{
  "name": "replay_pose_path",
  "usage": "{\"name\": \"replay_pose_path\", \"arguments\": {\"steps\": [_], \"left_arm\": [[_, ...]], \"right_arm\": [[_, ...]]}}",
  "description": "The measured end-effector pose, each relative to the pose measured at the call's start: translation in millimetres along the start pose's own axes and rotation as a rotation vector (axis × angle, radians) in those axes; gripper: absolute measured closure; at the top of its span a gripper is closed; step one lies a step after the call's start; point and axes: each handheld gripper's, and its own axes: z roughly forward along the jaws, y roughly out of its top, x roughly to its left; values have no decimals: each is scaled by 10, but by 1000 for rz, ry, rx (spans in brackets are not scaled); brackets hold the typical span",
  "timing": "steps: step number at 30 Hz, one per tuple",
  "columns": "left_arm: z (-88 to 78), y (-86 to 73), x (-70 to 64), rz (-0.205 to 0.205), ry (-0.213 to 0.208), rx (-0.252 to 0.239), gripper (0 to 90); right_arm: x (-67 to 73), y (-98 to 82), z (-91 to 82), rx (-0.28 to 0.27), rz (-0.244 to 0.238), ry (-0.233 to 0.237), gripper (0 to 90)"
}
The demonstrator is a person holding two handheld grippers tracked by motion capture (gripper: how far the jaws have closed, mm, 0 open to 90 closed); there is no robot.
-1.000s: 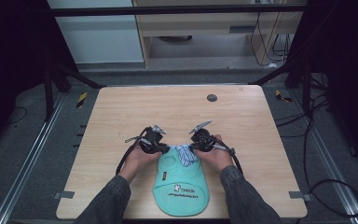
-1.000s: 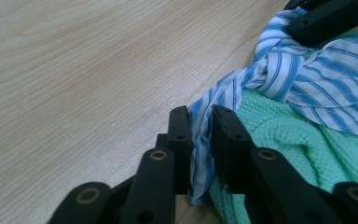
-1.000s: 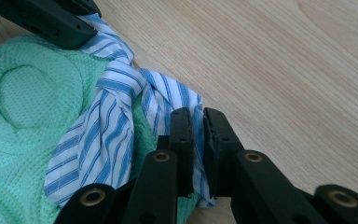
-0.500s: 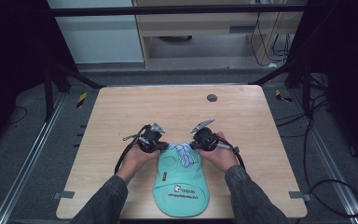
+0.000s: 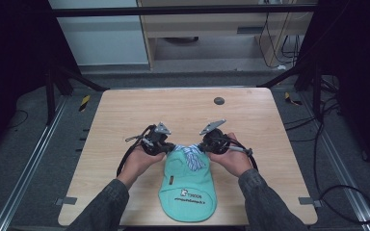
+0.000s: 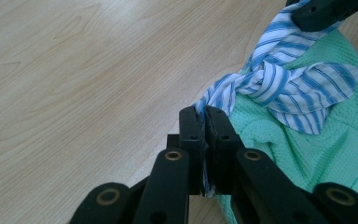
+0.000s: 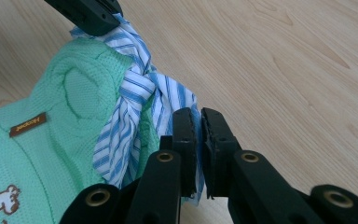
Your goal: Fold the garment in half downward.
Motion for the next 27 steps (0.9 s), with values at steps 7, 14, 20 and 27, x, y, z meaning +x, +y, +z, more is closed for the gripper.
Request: {"name": "replay_pose_path", "arguments": {"steps": [7,14,20,27], "left_arm": [[-78,84,-13,22,-1,-6,866],[-111,128,1,24,-13,-16,866],[-152,177,22,27,-6,-23,866],[-195,230,37,34,2,-33,866]], "right_arm": [[-18,47,-112,-10,-16,2,846],[-57,79,-185,-24,-25,14,846],[-79,113,-211,-34,-30,3,846],[-86,165,-255,-47,-43,2,846]]}}
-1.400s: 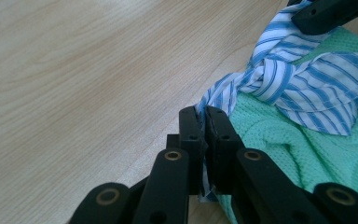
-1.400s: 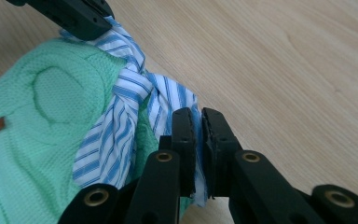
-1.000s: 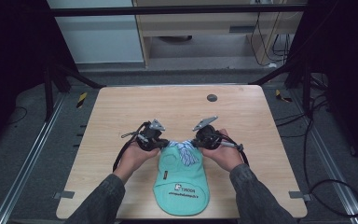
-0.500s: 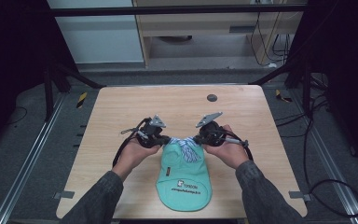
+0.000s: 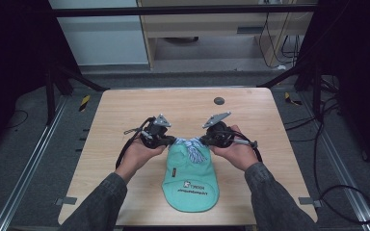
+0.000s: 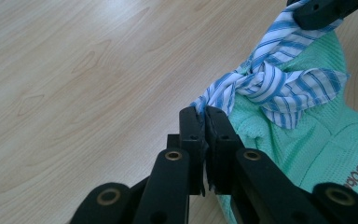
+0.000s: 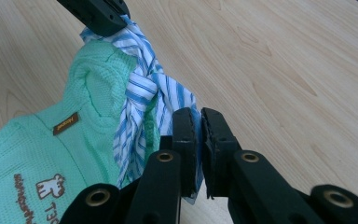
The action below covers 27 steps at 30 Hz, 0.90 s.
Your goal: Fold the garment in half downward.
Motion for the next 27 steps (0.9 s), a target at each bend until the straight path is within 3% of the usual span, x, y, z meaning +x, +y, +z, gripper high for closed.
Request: {"name": "replay_pose_path", "arguments": {"steps": [10,27], "left_arm": [[-52,112,-11,35,14,2,866],[-97,306,102,40,35,-19,866]], "right_arm": [[-35,63,-84,0,-20,-6,846],[-156,208,-136,-7,-41,-32,846]]}}
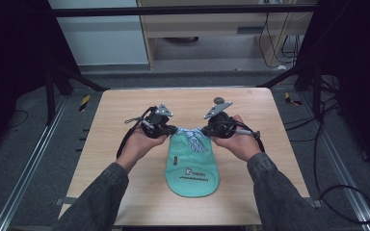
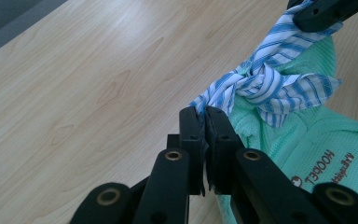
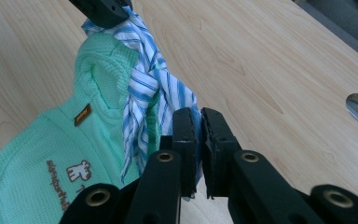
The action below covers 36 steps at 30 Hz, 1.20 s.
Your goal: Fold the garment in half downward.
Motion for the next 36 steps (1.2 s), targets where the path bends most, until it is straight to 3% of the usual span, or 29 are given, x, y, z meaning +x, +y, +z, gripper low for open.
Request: {"name": "replay_pose_path", "arguments": {"steps": [5,14,27,36], "left_arm": [[14,65,30,21,10,5,865],[41,126,92,11,12,-13,866],[74,149,132,40,26,-5,865],[29,198,95,57,45,-18,865]], "right_arm": [[-46,34,-11,0,-8,-9,846],[-91,77,-24,-7,-7,-33,846],[-116,99,24,-4,-18,-48,846],[-95,113,-19,-20,-16,-79,846]]}}
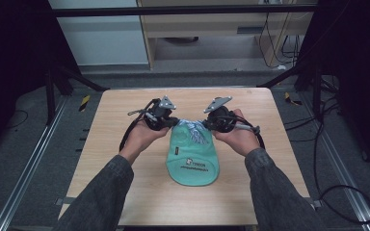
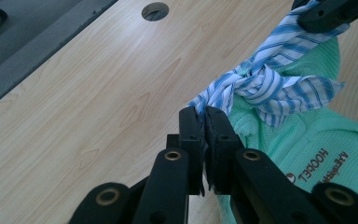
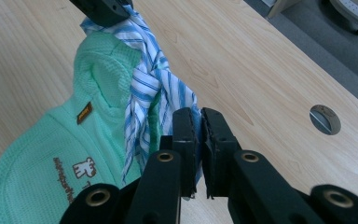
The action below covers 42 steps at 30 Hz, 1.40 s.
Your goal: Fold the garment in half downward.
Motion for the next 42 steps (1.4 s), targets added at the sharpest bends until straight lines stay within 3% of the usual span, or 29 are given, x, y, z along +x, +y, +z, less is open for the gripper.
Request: {"name": "replay_pose_path", "arguments": {"steps": [12,25,30,34,40,42], "left_arm": [[30,150,66,10,19,-2,865],[25,153,67,22,30,-15,865],[11,78,-39,52,33,-25,864],[15,85,-46,53,34,-25,864],[33,185,36,38,44,-29,864],[35,198,17,54,45,-26,864]], "right_arm": [[-127,39,1,-18,11,-14,846],[-128,48,-3,-27,9,-22,846],[-61,-25,-26,-26,-13,-23,845],[-21,-50,-53,-30,-22,-21,845],[-79,5,-51,-35,-9,-35,845],[-126,14,-51,-35,-1,-43,845]]}}
